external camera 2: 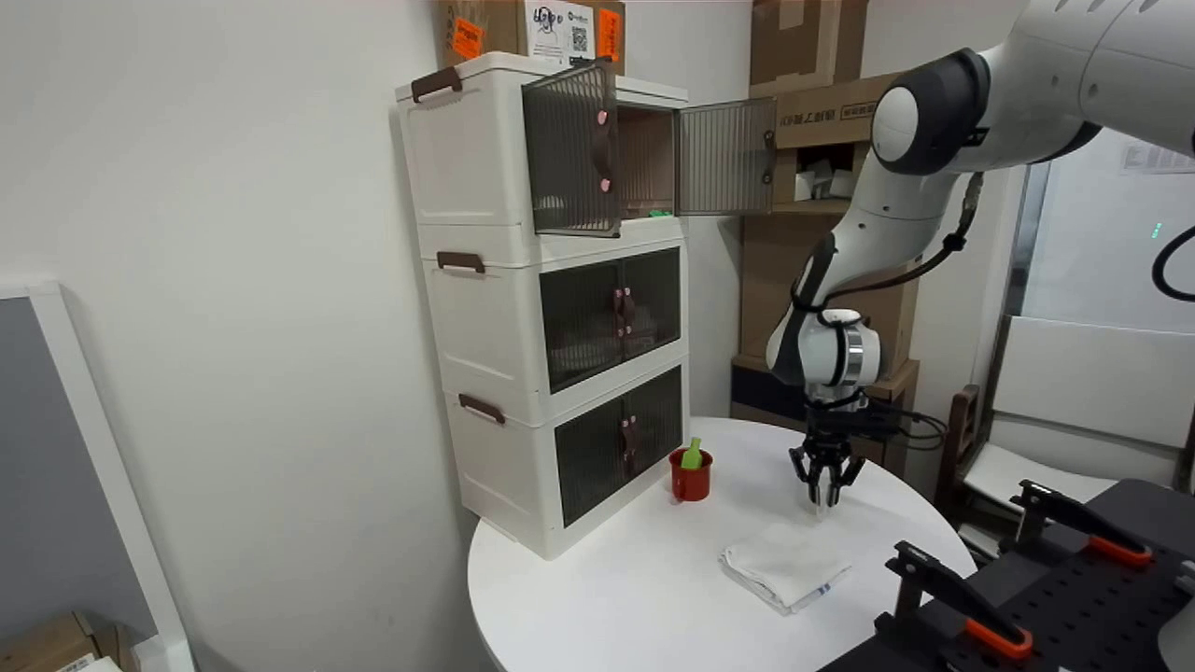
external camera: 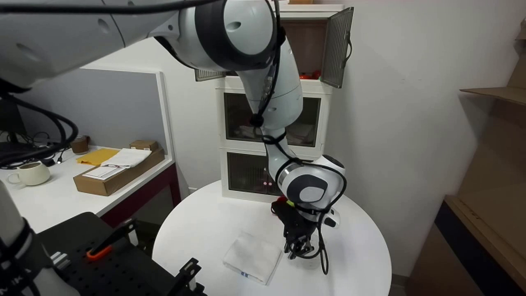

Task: Place the measuring cup on the top shelf

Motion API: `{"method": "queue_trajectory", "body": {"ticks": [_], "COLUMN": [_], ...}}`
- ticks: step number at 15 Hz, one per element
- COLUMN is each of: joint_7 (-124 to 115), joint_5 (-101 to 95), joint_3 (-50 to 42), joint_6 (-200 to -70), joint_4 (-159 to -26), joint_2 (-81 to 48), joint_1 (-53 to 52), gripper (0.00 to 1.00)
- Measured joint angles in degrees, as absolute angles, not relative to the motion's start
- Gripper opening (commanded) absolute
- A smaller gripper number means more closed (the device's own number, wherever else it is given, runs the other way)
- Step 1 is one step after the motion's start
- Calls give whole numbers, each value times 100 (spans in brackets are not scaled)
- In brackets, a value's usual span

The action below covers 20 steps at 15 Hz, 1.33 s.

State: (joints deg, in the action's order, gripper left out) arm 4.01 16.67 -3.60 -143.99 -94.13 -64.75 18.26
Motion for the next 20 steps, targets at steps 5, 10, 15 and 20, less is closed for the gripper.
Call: {"method": "queue_trajectory", "body": {"ticks": [5,10,15,20], "joint_7": [1667,2655,2942,2937], "joint_5": [1457,1116,705,545], "joint_3": [-67,-26,38,117], "joint_6": [-13400,-12305,-11902,-12061], "joint_4": [-10181,-10854,-11464,-12061], "joint_2": [-5526,-4553,-3733,-3050], "joint_1": [2253,2335,1997,1445], "gripper": [6,6,6,6]}}
